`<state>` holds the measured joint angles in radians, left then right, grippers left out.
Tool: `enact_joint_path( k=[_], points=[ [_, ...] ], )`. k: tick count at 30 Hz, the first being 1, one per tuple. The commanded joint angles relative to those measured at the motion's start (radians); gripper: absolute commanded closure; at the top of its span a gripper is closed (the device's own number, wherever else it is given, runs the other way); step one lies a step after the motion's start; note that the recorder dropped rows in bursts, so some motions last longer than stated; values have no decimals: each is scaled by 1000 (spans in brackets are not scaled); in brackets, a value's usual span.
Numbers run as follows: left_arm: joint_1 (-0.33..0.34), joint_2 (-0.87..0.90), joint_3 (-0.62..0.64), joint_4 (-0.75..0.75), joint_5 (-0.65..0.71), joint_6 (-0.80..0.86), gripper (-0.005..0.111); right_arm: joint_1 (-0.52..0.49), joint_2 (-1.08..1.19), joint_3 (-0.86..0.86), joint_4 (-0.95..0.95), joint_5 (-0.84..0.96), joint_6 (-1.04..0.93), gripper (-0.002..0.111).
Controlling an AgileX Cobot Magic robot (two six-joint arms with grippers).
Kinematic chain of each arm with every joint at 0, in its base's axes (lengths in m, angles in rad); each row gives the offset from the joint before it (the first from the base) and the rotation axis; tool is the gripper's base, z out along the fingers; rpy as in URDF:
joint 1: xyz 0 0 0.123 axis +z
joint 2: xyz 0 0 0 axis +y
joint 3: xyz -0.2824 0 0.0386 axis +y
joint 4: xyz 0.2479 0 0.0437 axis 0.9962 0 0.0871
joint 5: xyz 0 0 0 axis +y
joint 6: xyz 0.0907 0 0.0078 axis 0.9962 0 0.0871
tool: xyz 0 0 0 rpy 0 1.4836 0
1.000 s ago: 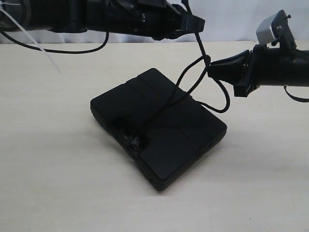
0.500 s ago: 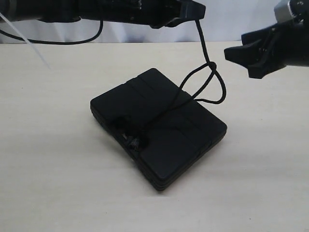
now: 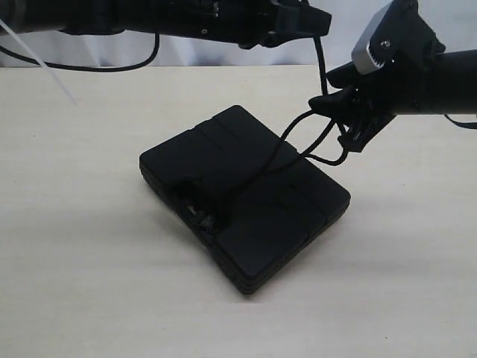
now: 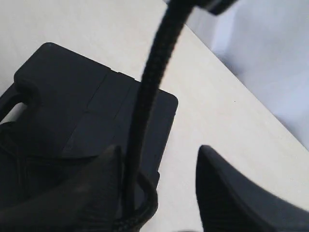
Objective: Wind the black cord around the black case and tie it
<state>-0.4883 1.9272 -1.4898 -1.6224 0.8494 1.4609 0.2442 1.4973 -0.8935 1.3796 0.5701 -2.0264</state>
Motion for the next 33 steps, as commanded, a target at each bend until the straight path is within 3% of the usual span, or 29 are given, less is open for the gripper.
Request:
enact_joint_path(
  k=[1, 4, 8, 9, 11, 13, 14, 16, 17, 19, 22, 23, 27, 33],
  points=[
    [5, -7, -1, 16, 2, -1, 107, 3, 1, -1, -2, 8, -7, 81],
    [5, -7, -1, 18, 0, -1, 107, 3, 1, -1, -2, 26, -7, 101],
    [5, -7, -1, 111, -90, -6, 103, 1, -5, -2, 37, 51, 0, 104],
    [5, -7, -1, 257, -179, -87, 89, -1, -33, -2, 123, -17, 0, 104],
    [5, -7, -1, 399, -237, -169, 78, -1, -52, -2, 183, -92, 0, 104],
    [5, -7, -1, 568, -282, -268, 70, -1, -62, -2, 226, -172, 2, 104],
    [5, -7, -1, 734, -292, -354, 66, -1, -64, -2, 265, -241, 11, 104],
    [5, -7, -1, 922, -289, -474, 65, -1, -60, -2, 316, -342, 11, 104],
    [5, -7, -1, 996, -274, -544, 65, -1, -57, -2, 356, -392, 11, 104],
    [5, -7, -1, 1284, -161, -790, 65, -14, -51, -11, 365, -496, 16, 104],
    [5, -7, -1, 1464, -1, -1047, 65, -38, -39, -11, 365, -492, 69, 104],
    [5, -1, -1, 1506, 84, -1170, 65, -38, -30, -11, 365, -499, 69, 104],
    [5, 50, 1, 1489, 229, -1392, 65, -38, -4, -11, 365, -489, 69, 104],
    [3, 123, 1, 1469, 272, -1552, 65, -38, 3, -11, 365, -489, 69, 104]
  ],
)
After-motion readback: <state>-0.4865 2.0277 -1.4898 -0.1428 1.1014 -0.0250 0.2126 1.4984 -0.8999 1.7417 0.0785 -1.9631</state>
